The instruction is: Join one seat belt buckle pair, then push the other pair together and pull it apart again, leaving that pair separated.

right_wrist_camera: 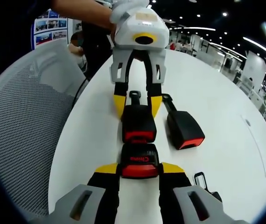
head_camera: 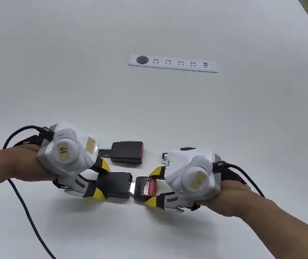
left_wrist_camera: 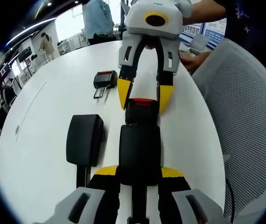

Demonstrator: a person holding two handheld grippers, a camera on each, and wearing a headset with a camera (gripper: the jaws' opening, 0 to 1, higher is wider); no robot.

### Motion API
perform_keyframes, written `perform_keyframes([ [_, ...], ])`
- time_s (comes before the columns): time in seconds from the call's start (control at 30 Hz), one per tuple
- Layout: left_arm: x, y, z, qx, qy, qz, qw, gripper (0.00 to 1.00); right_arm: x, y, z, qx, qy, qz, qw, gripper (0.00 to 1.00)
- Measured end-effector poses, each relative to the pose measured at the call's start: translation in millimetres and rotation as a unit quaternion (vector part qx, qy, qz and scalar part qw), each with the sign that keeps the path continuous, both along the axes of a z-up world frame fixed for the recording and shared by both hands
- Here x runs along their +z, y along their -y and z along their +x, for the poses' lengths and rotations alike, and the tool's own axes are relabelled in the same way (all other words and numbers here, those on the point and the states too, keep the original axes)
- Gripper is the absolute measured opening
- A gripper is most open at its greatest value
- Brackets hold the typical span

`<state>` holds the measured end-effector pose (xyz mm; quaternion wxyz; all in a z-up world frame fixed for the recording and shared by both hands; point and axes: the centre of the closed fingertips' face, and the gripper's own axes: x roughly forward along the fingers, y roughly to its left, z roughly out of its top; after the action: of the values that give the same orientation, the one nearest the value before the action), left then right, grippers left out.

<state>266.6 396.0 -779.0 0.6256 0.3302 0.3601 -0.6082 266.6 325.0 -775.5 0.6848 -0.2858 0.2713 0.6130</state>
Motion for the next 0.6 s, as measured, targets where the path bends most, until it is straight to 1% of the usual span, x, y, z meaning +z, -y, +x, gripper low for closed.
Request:
perform_keyframes([
  [0.13, 0.6, 0.6, -0.3, 0.002, 0.000, 0.000, 1.0000, 0.31, 0.1, -1.9, -0.3, -0.001, -0.002, 0.001, 1.0000, 0.28],
  [0.17, 1.5, 1.0, 0.0, 0.001, 0.000, -0.001, 1.0000, 0.31, 3.9, -2.3, -2.3, -0.002, 0.000, 0.003, 1.0000, 0.27],
  [0.37, 2.8, 0.6, 1.2, 0.001, 0.000, 0.001, 1.0000, 0.31, 8.9, 0.0, -5.1, -0.004, 0.002, -0.002, 1.0000, 0.28],
  [0.6, 3.5, 0.8, 0.3, -0.001, 0.001, 0.003, 1.0000, 0.32, 9.9, 2.5, -4.6, 0.000, 0.003, -0.002, 1.0000, 0.28],
])
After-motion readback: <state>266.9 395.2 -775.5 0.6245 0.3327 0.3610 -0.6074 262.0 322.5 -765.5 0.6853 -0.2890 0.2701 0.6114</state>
